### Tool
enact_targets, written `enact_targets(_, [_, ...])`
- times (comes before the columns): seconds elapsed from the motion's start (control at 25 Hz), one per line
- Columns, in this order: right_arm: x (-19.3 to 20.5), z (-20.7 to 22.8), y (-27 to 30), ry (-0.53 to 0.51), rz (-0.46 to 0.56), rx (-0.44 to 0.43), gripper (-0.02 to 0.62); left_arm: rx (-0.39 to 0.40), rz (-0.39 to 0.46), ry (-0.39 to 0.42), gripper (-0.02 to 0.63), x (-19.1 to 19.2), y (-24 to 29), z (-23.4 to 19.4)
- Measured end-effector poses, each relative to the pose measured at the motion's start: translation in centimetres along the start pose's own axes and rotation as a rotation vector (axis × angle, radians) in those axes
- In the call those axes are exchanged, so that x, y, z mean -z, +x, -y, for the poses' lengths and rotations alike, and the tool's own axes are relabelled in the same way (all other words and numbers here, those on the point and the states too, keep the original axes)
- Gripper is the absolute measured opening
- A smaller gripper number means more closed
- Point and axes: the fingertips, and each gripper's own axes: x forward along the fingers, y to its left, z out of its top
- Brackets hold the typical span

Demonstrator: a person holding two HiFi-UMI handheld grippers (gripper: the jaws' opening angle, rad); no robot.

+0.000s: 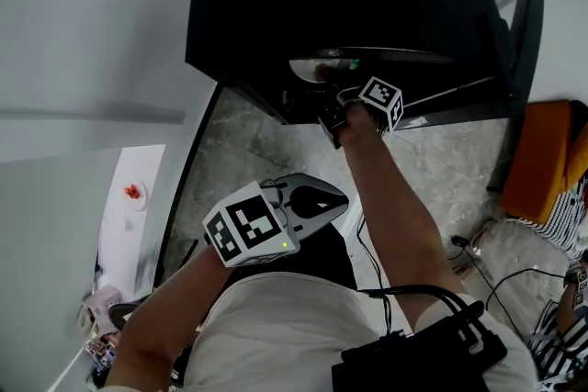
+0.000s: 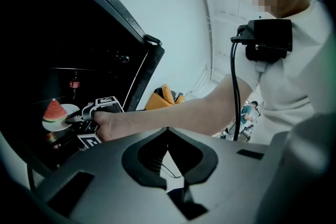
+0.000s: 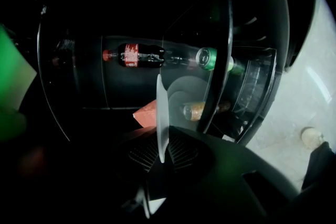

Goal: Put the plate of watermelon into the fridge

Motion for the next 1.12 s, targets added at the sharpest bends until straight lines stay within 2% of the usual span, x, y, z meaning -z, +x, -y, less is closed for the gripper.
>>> enact_targets(0.32, [0.0, -0.1, -0.1, -0.010, 0.012, 0.047, 0.053, 0.009, 0.012, -0.020, 0.012, -0.3, -0.3, 1.0])
enact_targets(0.48, [0.4, -0.4, 0.1, -0.007, 0.000, 0.054, 0.214, 0.014, 0.019, -0.028, 0.012, -0.5, -0.6, 1.3])
enact_targets(0.88, [0.4, -1.2, -0.1, 0.002, -0.026, 0.087, 0.342, 0.015, 0.031, -0.057, 0.012, -0.7, -1.1, 1.3])
enact_targets(1.0, [0.6, -1.4, -0.2, -0.037, -0.046, 0.087, 0.359, 0.018, 0.032, -0.064, 0.012, -0.7, -1.2, 1.3])
enact_targets(1.12, [1.2, -1.6, -0.2, -0.171, -0.077, 0.099, 0.367, 0.020, 0.029, -0.074, 0.012, -0.6, -1.3, 1.1])
